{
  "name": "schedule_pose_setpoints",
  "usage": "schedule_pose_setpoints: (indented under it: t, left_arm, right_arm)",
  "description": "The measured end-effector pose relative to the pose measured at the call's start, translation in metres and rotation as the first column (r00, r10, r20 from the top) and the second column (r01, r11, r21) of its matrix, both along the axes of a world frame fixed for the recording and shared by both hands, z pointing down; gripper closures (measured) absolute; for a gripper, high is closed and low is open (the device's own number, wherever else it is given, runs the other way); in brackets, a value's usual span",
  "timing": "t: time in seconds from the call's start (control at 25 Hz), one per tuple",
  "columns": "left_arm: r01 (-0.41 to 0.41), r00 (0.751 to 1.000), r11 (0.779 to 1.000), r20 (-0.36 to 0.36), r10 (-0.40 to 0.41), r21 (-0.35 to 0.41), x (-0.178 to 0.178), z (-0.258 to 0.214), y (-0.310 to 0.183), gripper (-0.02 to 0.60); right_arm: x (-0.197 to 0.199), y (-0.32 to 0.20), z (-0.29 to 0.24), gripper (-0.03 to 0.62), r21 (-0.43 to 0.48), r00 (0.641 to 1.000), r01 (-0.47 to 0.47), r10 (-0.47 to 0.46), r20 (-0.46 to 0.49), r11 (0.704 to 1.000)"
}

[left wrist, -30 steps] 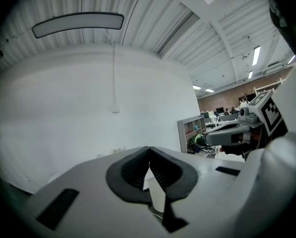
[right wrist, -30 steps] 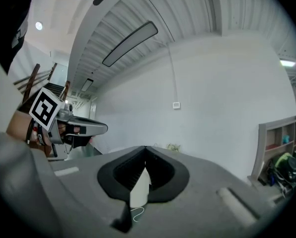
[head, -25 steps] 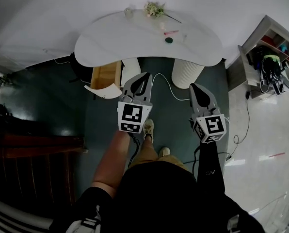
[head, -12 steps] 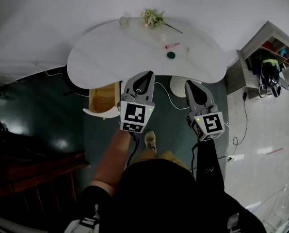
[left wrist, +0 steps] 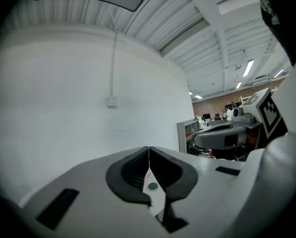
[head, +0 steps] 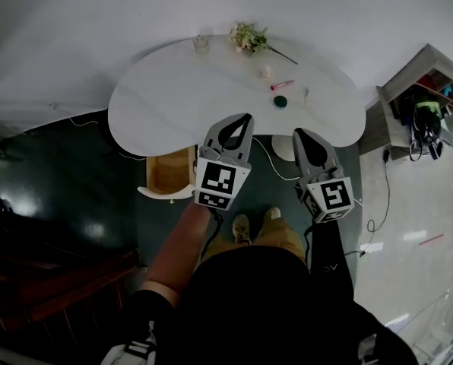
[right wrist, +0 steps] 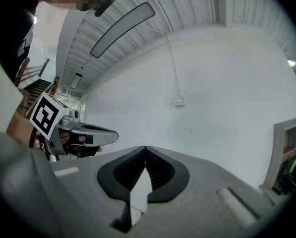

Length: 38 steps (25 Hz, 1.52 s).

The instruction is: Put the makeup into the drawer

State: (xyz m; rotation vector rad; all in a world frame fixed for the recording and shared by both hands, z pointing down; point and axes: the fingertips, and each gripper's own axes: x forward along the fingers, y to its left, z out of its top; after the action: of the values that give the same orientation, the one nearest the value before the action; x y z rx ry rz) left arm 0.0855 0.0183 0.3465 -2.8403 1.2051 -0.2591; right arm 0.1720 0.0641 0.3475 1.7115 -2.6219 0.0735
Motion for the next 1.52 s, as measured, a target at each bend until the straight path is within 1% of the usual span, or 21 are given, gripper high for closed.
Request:
schedule_pose_setpoints:
  t: [0.16, 0.32, 0.52, 0.64, 0.72, 0.8, 0.88, 1.0, 1.12, 1.28, 1.52]
  left_arm:
    - [0.008, 1.0, 1.0, -0.006, -0.008, -0.014, -0.005, 0.003, -0.014, 0.572]
    - [0.032, 0.999, 0.999, -0.008, -0.032, -0.013, -0.007, 0.007, -0.041, 0.572]
    - [0.08, 0.997, 0.997, -0.007, -0.08, 0.003, -0.005, 0.008, -0.082, 0.572]
    - [0.111, 0.994, 0.994, -0.001, -0.111, 0.004, -0.001, 0.01, -0.116, 0.572]
    - [0.105, 0.994, 0.994, -0.014, -0.105, -0.008, 0.005, 0.012, -0.136, 0.572]
    - [0.091, 0.995, 0.996, -0.026, -0.091, -0.019, 0.015, 0.013, -0.156, 0.572]
    - [0.088, 0.996, 0.996, -0.02, -0.089, -0.017, 0.025, 0.014, -0.178, 0.572]
    - [0.092, 0.996, 0.996, 0.0, -0.092, -0.006, 0.041, 0.014, -0.206, 0.572]
    - [0.093, 0.996, 0.996, 0.005, -0.093, 0.005, 0.055, 0.015, -0.225, 0.572]
    - [0.11, 0.994, 0.994, -0.009, -0.11, -0.014, 0.063, 0.022, -0.237, 0.572]
    - [0.127, 0.992, 0.992, 0.006, -0.127, -0.014, 0.066, 0.025, -0.255, 0.572]
  right_arm:
    - [-0.002, -0.018, 0.002, 0.591, -0.002, 0.999, 0.003, -0.003, -0.042, 1.0]
    - [0.006, -0.046, 0.005, 0.591, 0.01, 1.0, -0.023, 0.023, -0.009, 1.0]
    - [0.016, -0.093, 0.015, 0.591, -0.006, 0.999, 0.015, -0.015, 0.039, 1.0]
    - [0.022, -0.131, 0.02, 0.591, -0.004, 0.998, 0.047, -0.046, 0.035, 0.999]
    - [0.027, -0.158, 0.021, 0.591, -0.004, 0.997, 0.052, -0.052, 0.053, 0.999]
    - [0.031, -0.183, 0.021, 0.591, 0.015, 0.995, 0.073, -0.074, 0.064, 0.997]
    - [0.037, -0.209, 0.023, 0.591, 0.028, 0.993, 0.097, -0.099, 0.059, 0.995]
    - [0.048, -0.241, 0.029, 0.591, 0.018, 0.991, 0.123, -0.123, 0.046, 0.992]
    - [0.054, -0.266, 0.032, 0.591, 0.028, 0.985, 0.16, -0.162, 0.066, 0.987]
    - [0.061, -0.289, 0.036, 0.591, 0.016, 0.985, 0.164, -0.164, 0.059, 0.986]
    - [0.069, -0.301, 0.043, 0.591, -0.004, 0.985, 0.158, -0.157, 0.065, 0.987]
